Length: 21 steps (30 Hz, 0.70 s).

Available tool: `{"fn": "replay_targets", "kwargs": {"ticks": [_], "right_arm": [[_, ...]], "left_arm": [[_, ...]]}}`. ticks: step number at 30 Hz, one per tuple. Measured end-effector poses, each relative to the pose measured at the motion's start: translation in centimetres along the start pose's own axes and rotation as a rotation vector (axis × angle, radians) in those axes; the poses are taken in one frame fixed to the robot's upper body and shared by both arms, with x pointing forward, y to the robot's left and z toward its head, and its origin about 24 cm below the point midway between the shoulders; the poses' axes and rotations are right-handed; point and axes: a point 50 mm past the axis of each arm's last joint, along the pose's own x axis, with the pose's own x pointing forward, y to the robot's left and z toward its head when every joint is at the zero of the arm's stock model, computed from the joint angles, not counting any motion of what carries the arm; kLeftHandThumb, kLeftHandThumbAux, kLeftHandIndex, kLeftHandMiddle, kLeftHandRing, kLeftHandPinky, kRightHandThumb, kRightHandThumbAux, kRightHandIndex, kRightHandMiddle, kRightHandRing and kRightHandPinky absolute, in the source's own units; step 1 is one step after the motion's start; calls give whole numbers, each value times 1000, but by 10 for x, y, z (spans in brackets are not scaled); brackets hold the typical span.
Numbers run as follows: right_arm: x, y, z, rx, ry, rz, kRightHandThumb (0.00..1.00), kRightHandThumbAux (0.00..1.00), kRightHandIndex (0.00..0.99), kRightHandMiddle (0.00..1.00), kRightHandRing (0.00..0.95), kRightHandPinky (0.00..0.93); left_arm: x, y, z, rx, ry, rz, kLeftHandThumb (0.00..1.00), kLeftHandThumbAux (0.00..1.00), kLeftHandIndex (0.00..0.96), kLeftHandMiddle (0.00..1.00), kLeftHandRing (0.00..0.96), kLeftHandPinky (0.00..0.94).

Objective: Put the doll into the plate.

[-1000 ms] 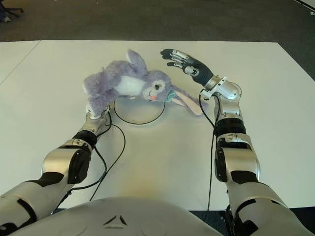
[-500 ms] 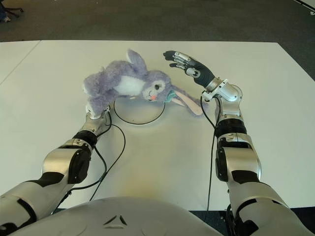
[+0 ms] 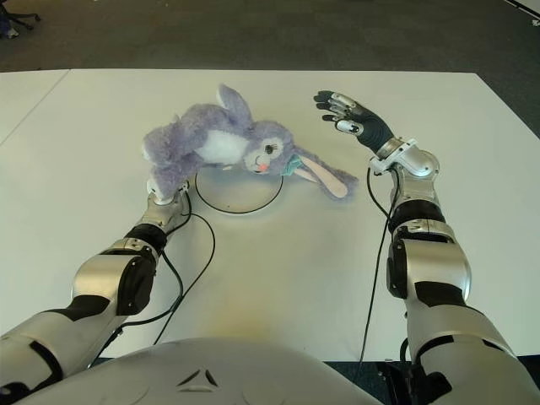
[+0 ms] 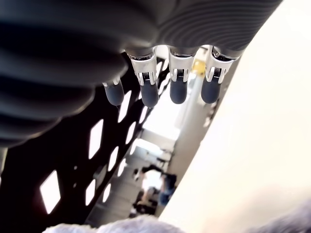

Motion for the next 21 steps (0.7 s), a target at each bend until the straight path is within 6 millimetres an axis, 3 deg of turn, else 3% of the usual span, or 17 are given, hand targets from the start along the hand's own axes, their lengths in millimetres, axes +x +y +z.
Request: {"fn": "replay_targets", "kwargs": {"ticks": [9, 12, 21], "right_arm": [[-10, -11, -16, 44, 132, -137, 0, 496, 112, 122, 83, 61], [-14, -16, -21, 71, 171, -194, 0, 523, 124, 131, 96, 74], [-23, -24, -31, 127, 243, -329, 0, 591, 133, 143, 117, 114]], "left_arm": [[0, 0, 0, -1, 0, -8, 272, 906, 239, 367, 375, 351], [0, 0, 0, -1, 0, -8, 252, 899, 241, 369, 382, 398], [0, 0, 0, 0, 0, -9, 239, 895, 242, 357, 389, 423]]}}
